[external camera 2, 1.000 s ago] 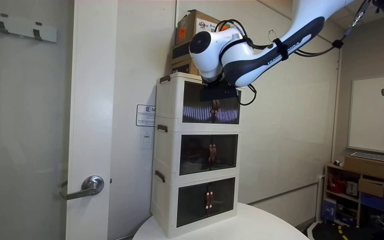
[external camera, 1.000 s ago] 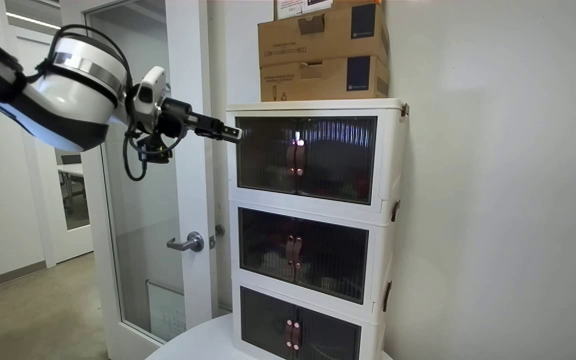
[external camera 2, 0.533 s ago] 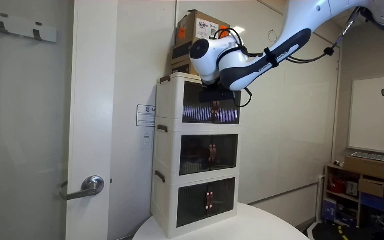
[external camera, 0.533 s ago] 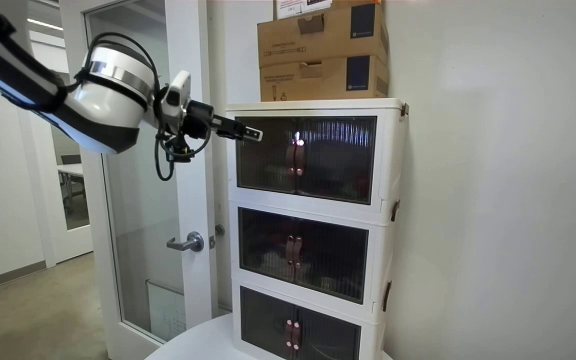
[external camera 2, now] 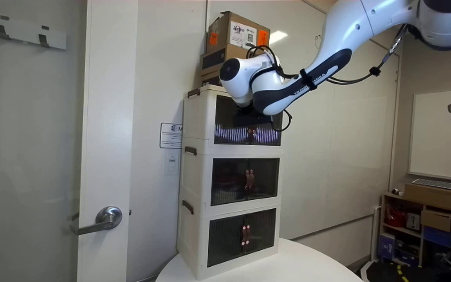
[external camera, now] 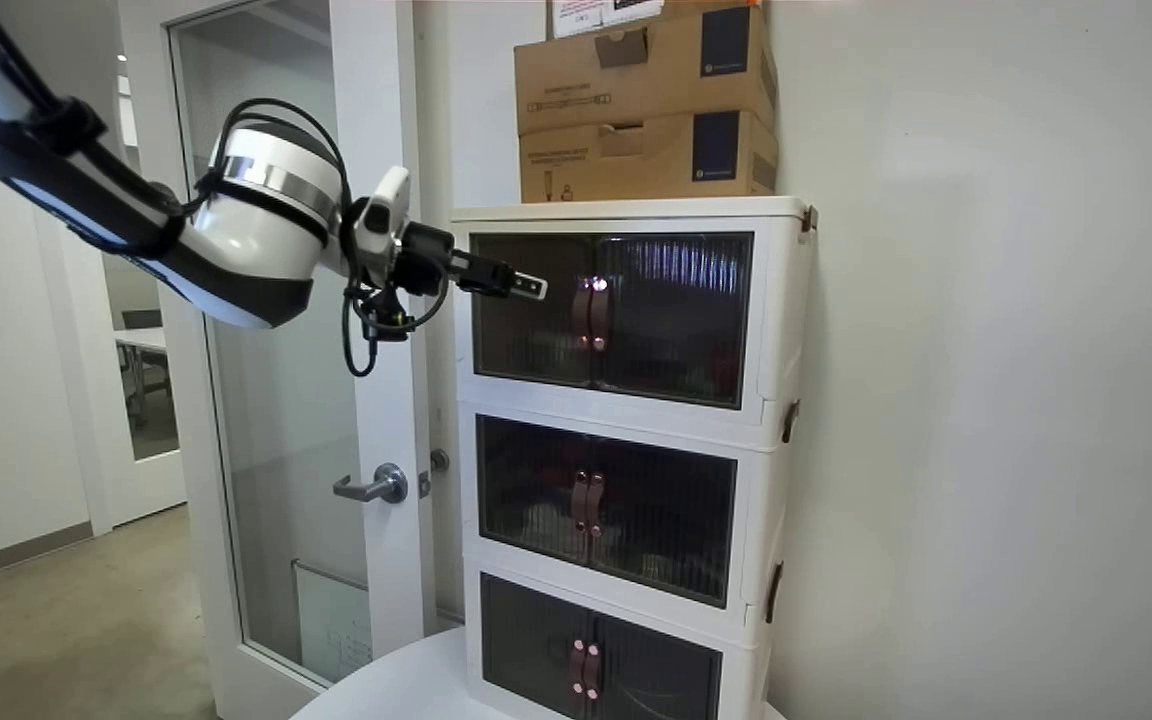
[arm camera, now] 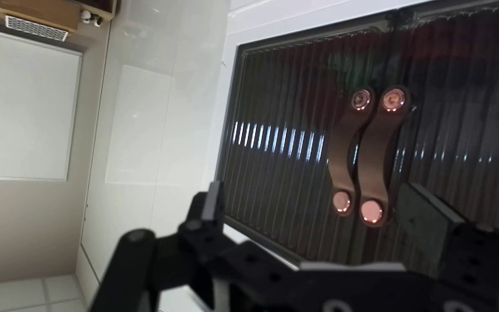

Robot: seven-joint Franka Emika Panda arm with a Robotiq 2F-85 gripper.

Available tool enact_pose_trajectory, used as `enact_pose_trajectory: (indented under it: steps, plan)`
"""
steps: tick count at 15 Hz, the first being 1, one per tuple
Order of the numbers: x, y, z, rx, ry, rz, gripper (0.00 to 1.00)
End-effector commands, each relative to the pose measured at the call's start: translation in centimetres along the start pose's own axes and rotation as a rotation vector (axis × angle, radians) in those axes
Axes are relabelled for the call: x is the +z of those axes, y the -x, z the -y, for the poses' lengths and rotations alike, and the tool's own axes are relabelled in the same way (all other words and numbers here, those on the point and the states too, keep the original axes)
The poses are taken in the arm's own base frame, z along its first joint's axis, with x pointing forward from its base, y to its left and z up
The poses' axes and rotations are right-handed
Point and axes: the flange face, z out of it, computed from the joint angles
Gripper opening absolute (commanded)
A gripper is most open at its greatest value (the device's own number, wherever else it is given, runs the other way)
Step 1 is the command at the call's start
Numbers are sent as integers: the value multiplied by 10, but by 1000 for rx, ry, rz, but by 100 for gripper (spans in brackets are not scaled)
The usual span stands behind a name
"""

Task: Open the top left and right cabinet doors

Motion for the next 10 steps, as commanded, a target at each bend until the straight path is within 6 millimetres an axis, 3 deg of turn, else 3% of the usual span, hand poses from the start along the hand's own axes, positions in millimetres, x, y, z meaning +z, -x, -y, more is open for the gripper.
enact_pose_trajectory:
  steps: [1,7,10]
  plan:
    - [2,-5,10,-7,39,9,100]
    - [5,-8,18,-1,34,28,100]
    - [3,-3,13,4,29,42,100]
